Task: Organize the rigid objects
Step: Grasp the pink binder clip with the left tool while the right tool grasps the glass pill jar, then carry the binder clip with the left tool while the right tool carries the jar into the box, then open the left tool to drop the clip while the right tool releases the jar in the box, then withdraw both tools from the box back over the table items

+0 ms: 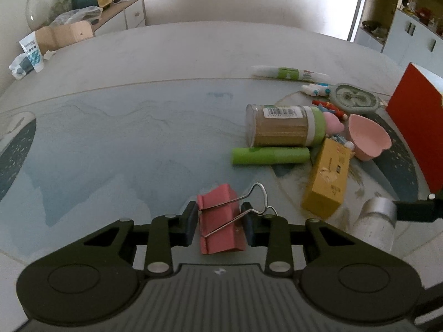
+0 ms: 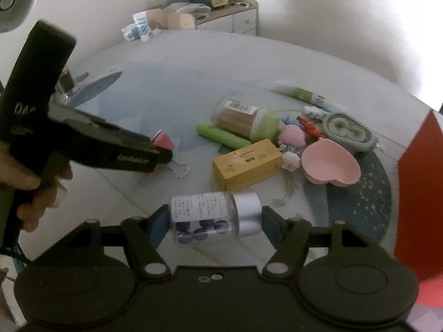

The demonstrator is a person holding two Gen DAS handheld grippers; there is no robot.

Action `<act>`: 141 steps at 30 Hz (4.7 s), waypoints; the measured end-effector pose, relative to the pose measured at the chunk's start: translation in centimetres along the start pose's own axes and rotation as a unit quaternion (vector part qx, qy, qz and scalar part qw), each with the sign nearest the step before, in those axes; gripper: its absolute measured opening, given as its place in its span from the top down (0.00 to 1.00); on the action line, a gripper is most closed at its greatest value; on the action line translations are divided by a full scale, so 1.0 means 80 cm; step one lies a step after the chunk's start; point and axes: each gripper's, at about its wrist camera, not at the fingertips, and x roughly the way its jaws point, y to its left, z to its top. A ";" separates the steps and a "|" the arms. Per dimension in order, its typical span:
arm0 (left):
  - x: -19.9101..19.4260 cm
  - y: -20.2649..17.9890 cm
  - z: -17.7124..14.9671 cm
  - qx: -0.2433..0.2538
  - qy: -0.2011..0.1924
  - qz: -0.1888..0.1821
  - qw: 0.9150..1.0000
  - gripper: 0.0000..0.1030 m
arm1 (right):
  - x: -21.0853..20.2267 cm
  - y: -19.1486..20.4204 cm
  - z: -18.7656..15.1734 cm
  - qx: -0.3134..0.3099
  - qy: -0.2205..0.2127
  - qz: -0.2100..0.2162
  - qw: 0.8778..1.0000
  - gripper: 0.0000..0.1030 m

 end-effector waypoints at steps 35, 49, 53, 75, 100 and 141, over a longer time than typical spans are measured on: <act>-0.172 -0.134 0.056 0.098 -0.116 -0.114 0.982 0.68 | -0.196 -0.120 -0.006 0.088 -0.100 -0.129 0.983 0.33; -0.129 -0.328 0.122 0.134 -0.110 -0.140 0.975 0.68 | -0.213 -0.270 -0.045 0.089 -0.062 -0.144 0.984 0.33; -0.108 -0.373 0.139 0.138 -0.100 -0.144 0.975 0.68 | -0.207 -0.302 -0.049 0.085 -0.052 -0.138 0.985 0.33; 0.054 -0.499 0.191 0.168 0.003 -0.106 0.980 0.68 | -0.119 -0.388 -0.052 0.055 0.057 -0.095 0.992 0.33; 0.125 -0.503 0.173 0.180 0.105 -0.079 0.975 0.66 | -0.079 -0.390 -0.054 0.065 0.165 -0.077 0.981 0.33; -0.063 -0.368 0.125 0.103 -0.051 -0.123 0.986 0.37 | -0.200 -0.310 -0.036 0.129 -0.039 -0.085 0.987 0.16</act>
